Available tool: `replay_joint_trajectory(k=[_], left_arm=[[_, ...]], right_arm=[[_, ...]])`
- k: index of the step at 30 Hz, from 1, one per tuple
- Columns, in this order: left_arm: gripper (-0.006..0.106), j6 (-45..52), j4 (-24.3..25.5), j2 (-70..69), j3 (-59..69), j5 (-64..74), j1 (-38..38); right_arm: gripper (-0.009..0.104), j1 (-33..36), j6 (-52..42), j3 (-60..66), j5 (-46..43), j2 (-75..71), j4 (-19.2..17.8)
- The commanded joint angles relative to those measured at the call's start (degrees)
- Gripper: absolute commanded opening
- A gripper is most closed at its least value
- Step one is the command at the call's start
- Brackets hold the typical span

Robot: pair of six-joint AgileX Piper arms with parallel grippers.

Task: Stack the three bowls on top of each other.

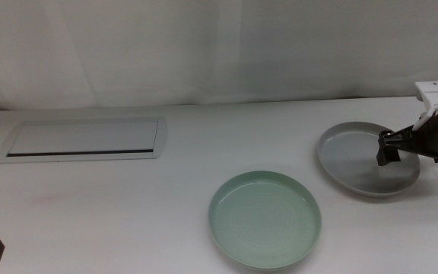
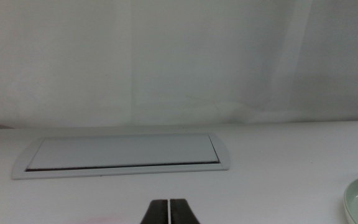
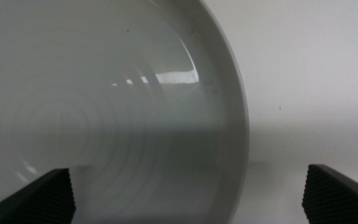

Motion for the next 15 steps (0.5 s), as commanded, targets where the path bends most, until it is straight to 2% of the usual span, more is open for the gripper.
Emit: replay_joint_trajectory(k=[1, 12, 15], left_arm=[[-0.003, -0.24, -0.34, -0.22, 2.16, -0.6, -0.26], [-0.003, -0.24, -0.34, -0.22, 2.16, -0.6, -0.26], [-0.003, -0.24, -0.34, -0.22, 2.16, -0.6, -0.26]], right_arm=[[0.101, -0.04, 0.46, -1.16, 0.78, 1.01, -0.41], [0.101, -0.04, 0.46, -1.99, 2.39, 3.59, -0.41], [0.083, -0.04, 0.46, -1.99, 3.92, 4.75, -0.21]])
